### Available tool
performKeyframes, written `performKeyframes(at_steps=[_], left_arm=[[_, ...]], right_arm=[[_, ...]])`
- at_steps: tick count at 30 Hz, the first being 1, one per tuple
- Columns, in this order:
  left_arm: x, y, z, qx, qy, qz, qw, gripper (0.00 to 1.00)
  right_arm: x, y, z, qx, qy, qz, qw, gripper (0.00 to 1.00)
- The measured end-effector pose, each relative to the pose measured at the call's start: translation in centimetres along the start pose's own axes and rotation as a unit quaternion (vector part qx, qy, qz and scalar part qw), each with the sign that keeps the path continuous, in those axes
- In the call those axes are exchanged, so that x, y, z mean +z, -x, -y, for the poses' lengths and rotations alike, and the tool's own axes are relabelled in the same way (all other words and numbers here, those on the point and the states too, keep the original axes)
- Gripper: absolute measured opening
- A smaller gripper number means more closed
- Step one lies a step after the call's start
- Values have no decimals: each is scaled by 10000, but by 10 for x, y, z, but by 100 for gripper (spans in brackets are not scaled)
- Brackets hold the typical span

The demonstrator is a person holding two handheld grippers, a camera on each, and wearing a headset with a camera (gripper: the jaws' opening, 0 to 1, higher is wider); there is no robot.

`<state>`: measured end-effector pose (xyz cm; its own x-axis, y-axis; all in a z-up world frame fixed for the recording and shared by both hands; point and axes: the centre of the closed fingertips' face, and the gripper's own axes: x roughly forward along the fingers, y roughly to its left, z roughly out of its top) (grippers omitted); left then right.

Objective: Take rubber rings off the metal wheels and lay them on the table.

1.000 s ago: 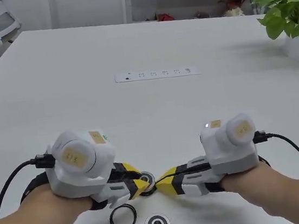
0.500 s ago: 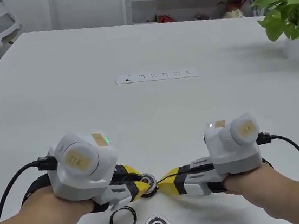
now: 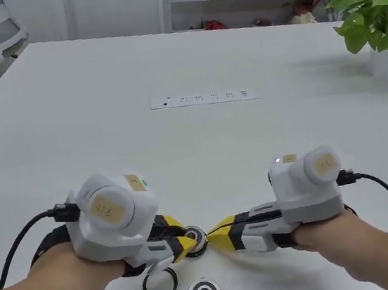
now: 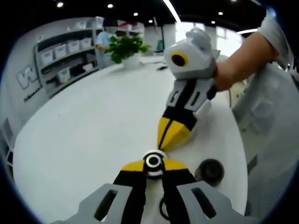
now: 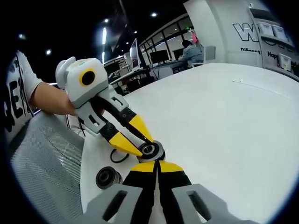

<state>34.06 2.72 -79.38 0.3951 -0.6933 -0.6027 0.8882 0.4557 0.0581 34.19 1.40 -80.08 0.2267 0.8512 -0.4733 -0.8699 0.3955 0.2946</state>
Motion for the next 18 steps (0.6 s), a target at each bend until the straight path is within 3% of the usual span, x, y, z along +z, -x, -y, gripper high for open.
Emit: performKeyframes(at_steps=[18], left_arm=[[2,-2,8,-45,-60,-27,10000,12]], right_arm=[[0,6,-1,55,-83,30,9999,0]])
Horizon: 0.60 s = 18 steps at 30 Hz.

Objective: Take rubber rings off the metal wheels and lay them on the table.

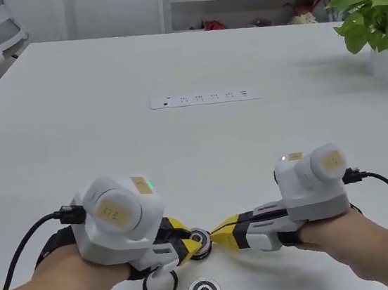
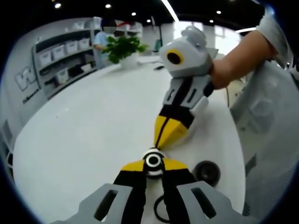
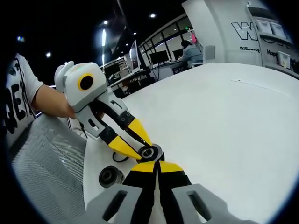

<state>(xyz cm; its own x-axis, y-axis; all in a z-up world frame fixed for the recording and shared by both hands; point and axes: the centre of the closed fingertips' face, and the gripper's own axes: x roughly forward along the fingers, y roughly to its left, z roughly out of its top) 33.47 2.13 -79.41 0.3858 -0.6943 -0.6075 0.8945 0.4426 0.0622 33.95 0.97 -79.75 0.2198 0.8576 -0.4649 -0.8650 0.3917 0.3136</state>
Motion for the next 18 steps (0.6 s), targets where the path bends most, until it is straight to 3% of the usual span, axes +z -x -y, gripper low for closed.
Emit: performKeyframes(at_steps=[18], left_arm=[[0,1,6,-51,-48,-58,10000,12]], right_arm=[[-1,3,-4,84,-7,-67,9999,0]])
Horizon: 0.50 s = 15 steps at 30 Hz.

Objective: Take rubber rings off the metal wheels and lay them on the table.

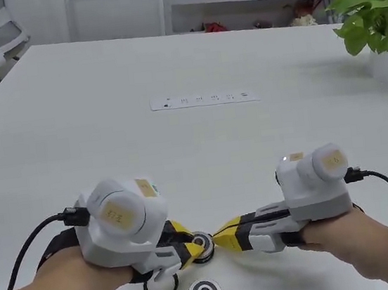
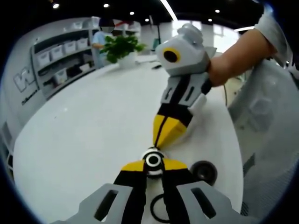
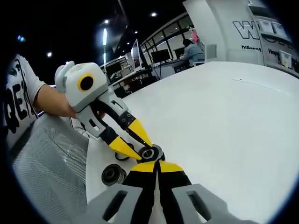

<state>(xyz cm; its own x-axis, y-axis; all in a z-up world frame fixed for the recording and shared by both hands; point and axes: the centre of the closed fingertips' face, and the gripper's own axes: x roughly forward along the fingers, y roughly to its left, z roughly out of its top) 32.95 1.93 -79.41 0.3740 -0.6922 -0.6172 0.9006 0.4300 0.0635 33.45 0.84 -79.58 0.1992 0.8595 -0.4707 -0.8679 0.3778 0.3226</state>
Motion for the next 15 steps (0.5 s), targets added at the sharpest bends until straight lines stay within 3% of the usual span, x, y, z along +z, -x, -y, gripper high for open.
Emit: performKeyframes(at_steps=[15], left_arm=[[1,0,-1,19,-14,4,10000,11]], right_arm=[[1,0,1,2,-42,15,10000,0]])
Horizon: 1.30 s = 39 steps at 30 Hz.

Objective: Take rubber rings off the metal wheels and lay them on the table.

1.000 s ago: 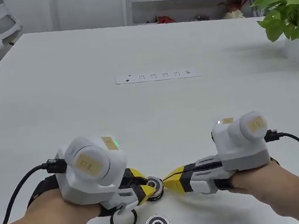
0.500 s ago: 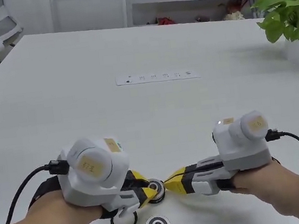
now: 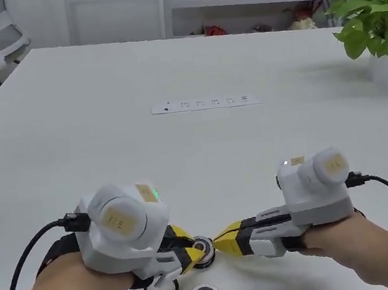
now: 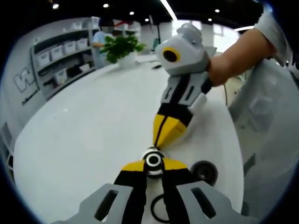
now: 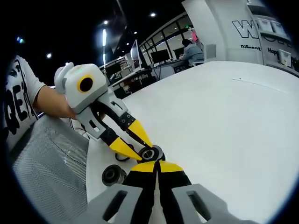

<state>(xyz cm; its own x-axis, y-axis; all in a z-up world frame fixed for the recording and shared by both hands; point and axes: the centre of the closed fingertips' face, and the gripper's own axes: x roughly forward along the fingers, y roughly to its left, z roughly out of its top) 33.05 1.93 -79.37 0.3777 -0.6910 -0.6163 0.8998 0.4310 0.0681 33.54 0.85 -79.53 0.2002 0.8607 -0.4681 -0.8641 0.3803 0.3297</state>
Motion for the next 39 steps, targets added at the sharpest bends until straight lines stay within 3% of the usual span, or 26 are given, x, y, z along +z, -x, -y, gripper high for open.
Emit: performKeyframes(at_steps=[39], left_arm=[[0,0,0,10,-29,-101,9999,11]], right_arm=[[1,-1,0,-122,10,-130,9998,0]])
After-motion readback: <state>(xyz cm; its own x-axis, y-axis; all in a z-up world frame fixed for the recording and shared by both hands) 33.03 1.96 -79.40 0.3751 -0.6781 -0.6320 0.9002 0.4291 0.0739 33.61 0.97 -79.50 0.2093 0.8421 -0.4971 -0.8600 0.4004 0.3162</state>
